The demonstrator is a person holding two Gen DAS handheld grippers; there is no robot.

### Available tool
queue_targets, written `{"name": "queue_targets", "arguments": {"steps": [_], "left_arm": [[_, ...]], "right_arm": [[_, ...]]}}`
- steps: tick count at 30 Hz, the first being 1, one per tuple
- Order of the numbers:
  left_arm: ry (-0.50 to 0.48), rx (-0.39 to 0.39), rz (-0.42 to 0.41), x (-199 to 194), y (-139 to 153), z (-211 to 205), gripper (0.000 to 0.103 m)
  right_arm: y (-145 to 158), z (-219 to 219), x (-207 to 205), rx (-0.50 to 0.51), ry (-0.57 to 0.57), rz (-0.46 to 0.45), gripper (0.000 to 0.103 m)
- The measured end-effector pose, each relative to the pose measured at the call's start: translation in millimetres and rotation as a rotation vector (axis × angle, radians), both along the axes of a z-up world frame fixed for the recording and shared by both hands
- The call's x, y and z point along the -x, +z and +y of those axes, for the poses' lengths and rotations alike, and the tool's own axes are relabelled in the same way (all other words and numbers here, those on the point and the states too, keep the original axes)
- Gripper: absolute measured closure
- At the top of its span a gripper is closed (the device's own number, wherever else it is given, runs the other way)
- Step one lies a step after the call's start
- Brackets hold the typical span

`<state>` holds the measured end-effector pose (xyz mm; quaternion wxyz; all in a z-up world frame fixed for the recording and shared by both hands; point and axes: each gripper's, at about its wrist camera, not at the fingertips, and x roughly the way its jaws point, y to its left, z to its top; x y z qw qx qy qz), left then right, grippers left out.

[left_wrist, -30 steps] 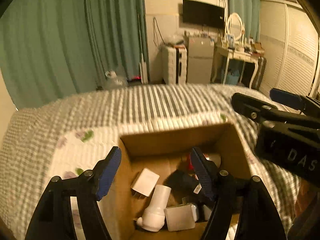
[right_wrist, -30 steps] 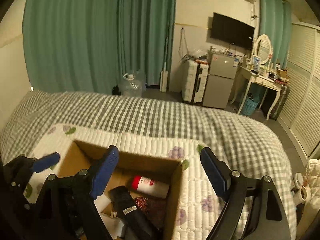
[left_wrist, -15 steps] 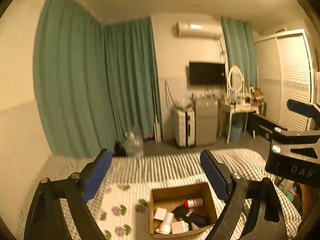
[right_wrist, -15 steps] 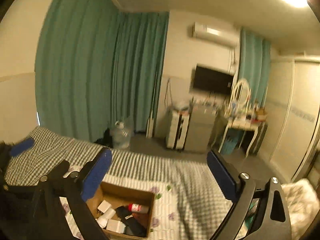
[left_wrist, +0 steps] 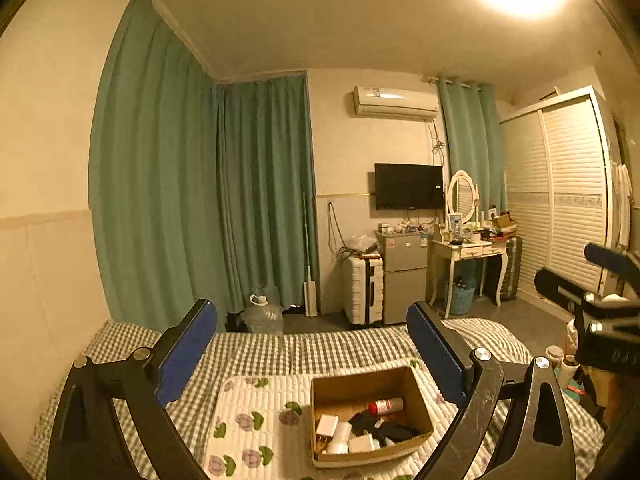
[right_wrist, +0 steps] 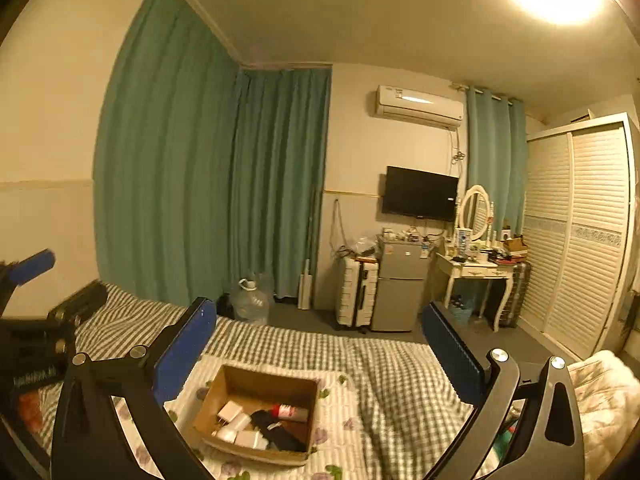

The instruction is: Organize rigid objects

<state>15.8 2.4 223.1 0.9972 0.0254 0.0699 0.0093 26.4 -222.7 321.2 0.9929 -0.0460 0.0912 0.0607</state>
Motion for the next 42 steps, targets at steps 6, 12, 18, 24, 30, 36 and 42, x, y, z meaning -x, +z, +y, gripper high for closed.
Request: {"name": "queue_targets", "arguments": {"steps": [6, 12, 18, 24, 30, 36, 42], "left_arm": [[-0.012, -0.008, 0.047, -2.8, -56.2, 10.2, 0.005], [0.032, -0.022, 0.140, -19.7, -131.7, 12.8, 0.005], [0.034, -0.054, 0.211, -34.4, -188.4, 1.0, 0.005], [0.030, -0.013, 0.244, -35.3, -200.2, 5.0, 0.005], [0.050, 0.042, 0.260, -39.2, -196.4, 16.0, 0.005], [0.046, 0.053, 0.267, -41.0, -198.0, 17.8, 0.005], [0.033, 0.026, 0.270, -40.5, -199.7, 11.8, 0.005]], "right_arm": [[-72.1, 10.6, -3.5, -0.009, 0.032, 0.053, 0.000], [-146.9, 20.7, -32.5, 0.010, 0.018, 0.076, 0.000], [-218.3, 10.8, -55.4, -0.034, -0.047, 0.176, 0.000], [-249.8, 6.3, -63.4, -0.073, -0.027, 0.271, 0.000], [-242.5, 17.6, -54.7, -0.044, 0.007, 0.274, 0.000], [-239.3, 20.7, -52.3, -0.029, 0.012, 0.268, 0.000], [-238.6, 19.5, -53.9, -0.025, 0.010, 0.277, 0.000]]}}
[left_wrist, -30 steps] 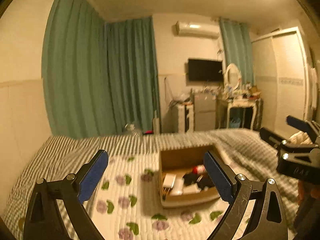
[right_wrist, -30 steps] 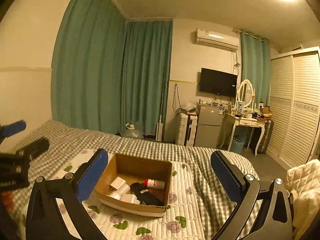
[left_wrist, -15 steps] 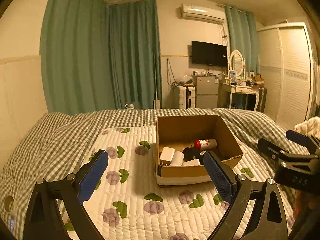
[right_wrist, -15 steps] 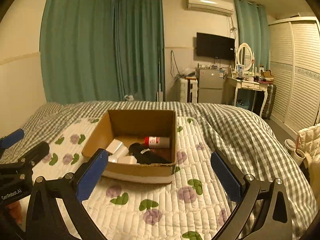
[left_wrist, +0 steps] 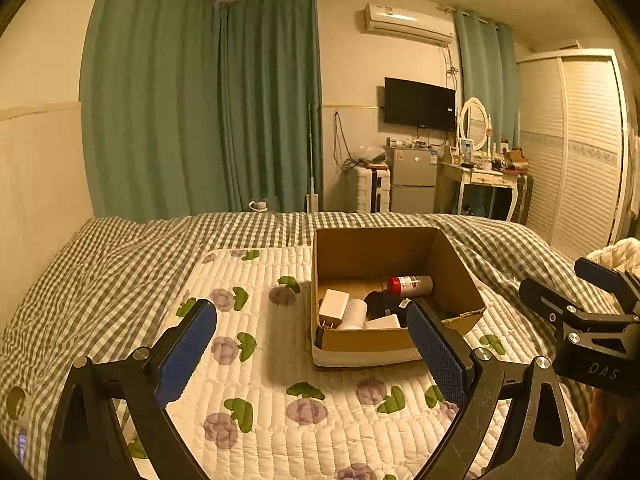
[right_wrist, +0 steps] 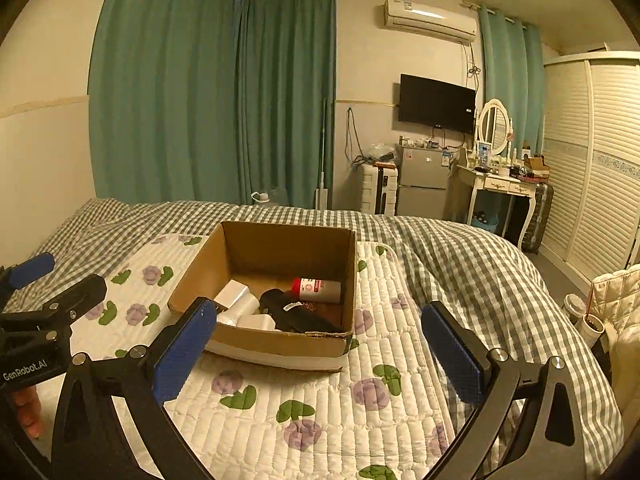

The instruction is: Organize rigid objects

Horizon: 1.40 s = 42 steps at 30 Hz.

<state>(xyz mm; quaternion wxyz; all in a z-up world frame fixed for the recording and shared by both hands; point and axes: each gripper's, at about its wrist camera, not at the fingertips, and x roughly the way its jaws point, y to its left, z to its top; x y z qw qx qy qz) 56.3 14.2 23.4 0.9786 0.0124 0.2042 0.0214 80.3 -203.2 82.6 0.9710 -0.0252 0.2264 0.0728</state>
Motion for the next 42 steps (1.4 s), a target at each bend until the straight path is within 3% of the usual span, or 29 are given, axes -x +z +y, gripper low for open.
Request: {"name": "queue_targets", "arguments": {"steps": [42], "left_arm": [[-0.016, -0.006, 0.055, -4.0, -9.9, -6.4, 0.005]], "right_arm": [[-9.7, 3.8, -10.3, -0.001, -0.017, 0.060, 0.000]]}}
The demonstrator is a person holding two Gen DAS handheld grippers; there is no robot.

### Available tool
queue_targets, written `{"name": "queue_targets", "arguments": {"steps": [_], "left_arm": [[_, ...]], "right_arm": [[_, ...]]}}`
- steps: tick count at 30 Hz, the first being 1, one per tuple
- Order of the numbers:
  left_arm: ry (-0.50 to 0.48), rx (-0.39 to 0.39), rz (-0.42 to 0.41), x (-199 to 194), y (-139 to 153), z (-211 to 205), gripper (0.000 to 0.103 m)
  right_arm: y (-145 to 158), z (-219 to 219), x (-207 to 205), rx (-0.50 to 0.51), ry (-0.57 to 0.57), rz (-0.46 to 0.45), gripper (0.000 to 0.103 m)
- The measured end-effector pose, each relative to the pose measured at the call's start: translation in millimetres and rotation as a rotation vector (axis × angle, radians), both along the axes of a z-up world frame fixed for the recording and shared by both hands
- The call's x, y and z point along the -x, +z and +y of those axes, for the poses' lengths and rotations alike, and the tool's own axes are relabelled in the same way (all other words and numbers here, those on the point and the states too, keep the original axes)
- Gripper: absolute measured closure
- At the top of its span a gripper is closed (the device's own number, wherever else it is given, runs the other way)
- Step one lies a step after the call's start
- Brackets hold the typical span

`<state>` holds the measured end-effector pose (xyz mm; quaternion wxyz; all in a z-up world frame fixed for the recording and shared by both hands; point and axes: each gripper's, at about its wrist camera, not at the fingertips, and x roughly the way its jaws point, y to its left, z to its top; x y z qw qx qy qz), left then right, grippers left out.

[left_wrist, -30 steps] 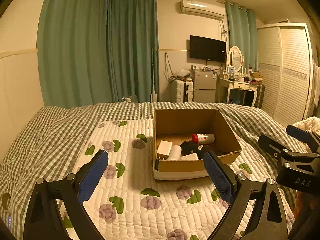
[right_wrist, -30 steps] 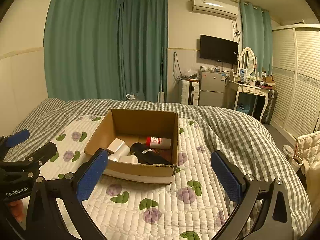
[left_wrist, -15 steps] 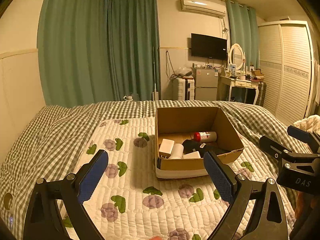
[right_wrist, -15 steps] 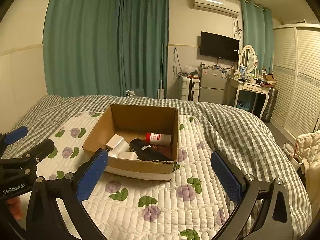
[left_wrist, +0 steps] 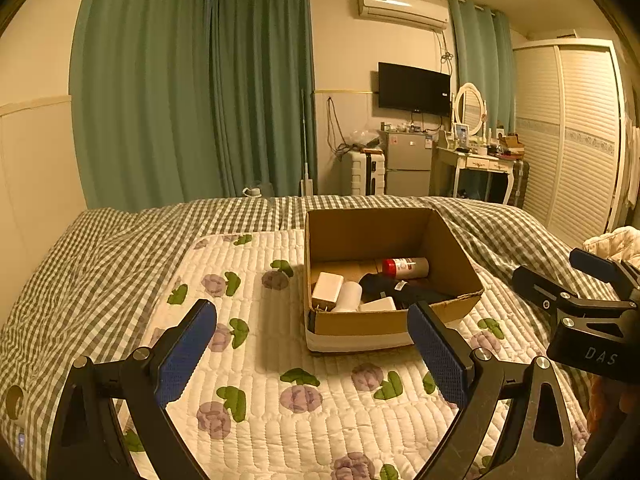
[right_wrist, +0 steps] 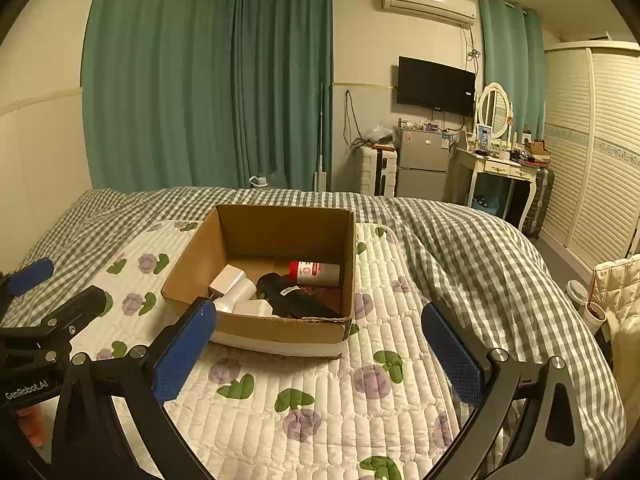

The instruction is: Organize rigid objects

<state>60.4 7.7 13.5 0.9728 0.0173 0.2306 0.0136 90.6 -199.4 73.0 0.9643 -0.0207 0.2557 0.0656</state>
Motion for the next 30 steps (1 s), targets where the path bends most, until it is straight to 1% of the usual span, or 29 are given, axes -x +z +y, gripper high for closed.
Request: {"name": "queue_targets", "arguments": {"steps": [17, 30], "left_arm": [[0.010, -0.003, 0.003, -0.7, -0.2, 1.8, 0.005], [-0.010, 0.006, 0.014, -0.7, -2.7, 0.6, 0.005]], "right_arm": [[-2.0, -0.7, -3.1, 0.003, -0.010, 0.014, 0.000], [-4.7, -0.5, -5.8, 0.006, -0.015, 0.027, 0.000]]}}
